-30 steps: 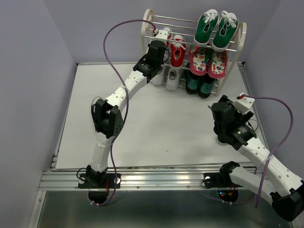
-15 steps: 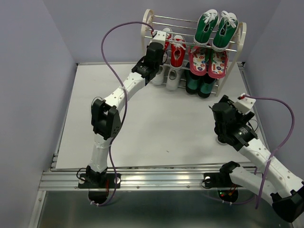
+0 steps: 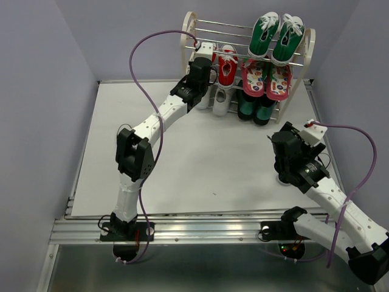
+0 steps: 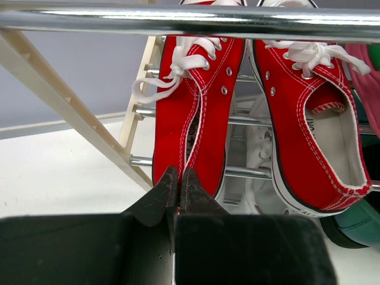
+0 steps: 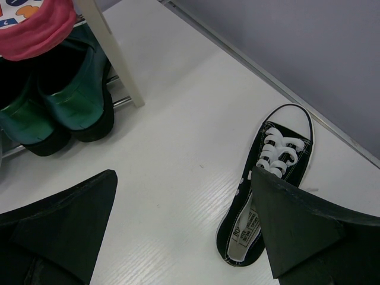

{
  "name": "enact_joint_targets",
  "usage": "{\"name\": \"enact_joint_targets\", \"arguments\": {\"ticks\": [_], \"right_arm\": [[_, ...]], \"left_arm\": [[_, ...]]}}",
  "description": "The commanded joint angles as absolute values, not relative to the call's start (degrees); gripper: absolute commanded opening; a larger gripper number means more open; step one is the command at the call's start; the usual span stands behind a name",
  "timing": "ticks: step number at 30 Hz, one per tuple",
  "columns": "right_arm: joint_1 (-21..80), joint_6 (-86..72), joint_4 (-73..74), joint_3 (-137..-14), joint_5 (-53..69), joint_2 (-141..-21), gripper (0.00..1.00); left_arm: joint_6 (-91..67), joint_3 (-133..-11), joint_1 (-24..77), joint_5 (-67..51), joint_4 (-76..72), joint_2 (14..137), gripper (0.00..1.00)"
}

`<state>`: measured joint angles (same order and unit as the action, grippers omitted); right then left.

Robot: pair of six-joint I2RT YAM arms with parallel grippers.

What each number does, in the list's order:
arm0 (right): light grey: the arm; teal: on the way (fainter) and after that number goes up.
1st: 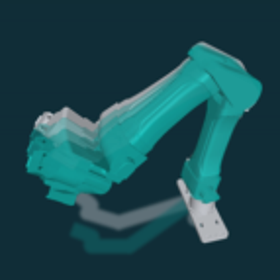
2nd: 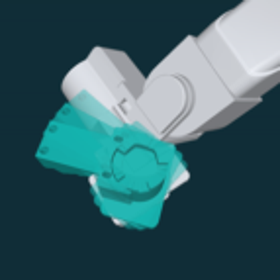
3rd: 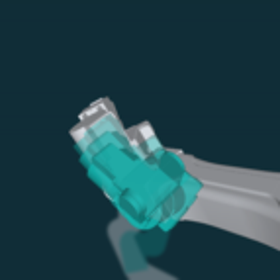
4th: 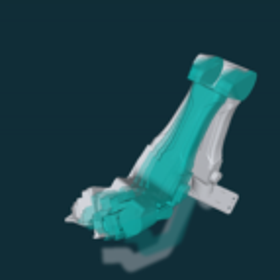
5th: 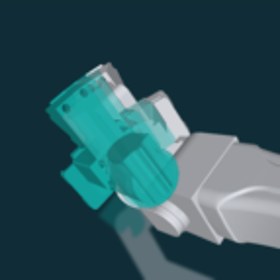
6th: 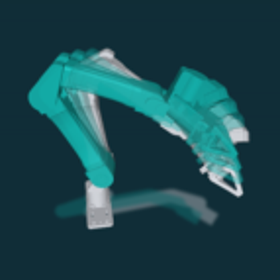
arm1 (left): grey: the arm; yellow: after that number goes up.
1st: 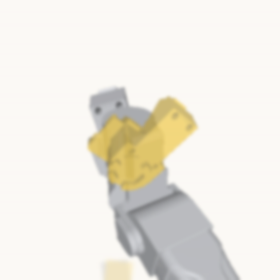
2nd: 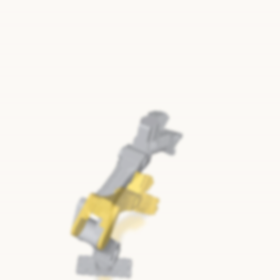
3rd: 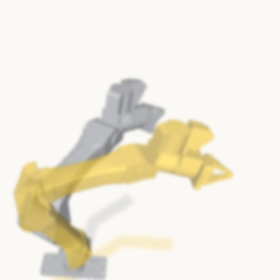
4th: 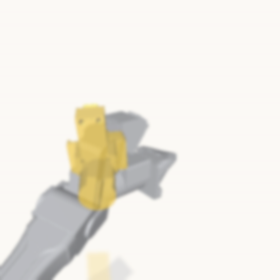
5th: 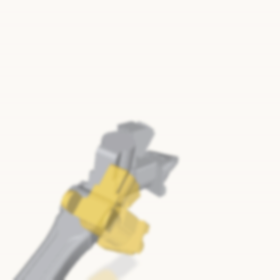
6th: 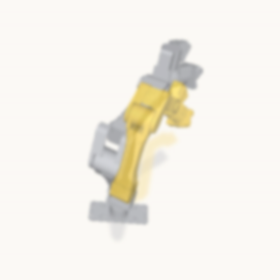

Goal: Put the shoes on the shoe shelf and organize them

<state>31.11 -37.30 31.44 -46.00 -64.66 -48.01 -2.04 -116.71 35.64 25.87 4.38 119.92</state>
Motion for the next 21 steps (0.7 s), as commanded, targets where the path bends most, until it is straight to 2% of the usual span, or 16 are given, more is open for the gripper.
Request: {"name": "enact_joint_targets", "arguments": {"ticks": [1, 6, 8, 9, 10, 12, 18, 19, 21], "right_arm": [[31.2, -37.71, 29.36, -45.35, -66.8, -47.29, 1.0], [31.2, -37.79, 29.36, -45.18, -66.8, -47.37, 1.0], [31.2, -37.53, 29.36, -45.26, -66.8, -47.72, 1.0], [31.2, -37.36, 29.36, -45.35, -66.45, -47.72, 1.0], [31.2, -37.35, 29.36, -45.35, -66.36, -47.81, 1.0], [31.2, -37.09, 29.27, -45.44, -65.75, -47.64, 1.0], [31.2, -37.44, 30.06, -46.23, -62.23, -45.88, 1.0], [31.2, -37.53, 30.84, -46.4, -60.92, -45.27, 1.0], [31.2, -38.84, 32.33, -47.19, -59.42, -44.65, 1.0]], "left_arm": [[-2.64, -117.85, 36.56, 28.91, 3.33, 115.48, 0.0], [-4.13, -119.0, 36.83, 28.65, 3.87, 116.54, 0.0], [-3.87, -120.14, 36.83, 27.69, 4.13, 117.59, 0.36], [-3.95, -120.58, 36.91, 27.25, 4.91, 117.95, 0.51], [-3.96, -120.76, 36.91, 27.16, 5.18, 118.04, 0.6], [-4.22, -120.67, 36.91, 27.07, 5.45, 118.13, 0.68], [-4.04, -120.15, 37.26, 25.49, 5.45, 115.67, 0.71], [-3.87, -119.89, 37.27, 25.23, 5.54, 115.32, 0.81], [-3.6, -118.48, 37.53, 24.96, 5.19, 113.91, 0.9]]}}
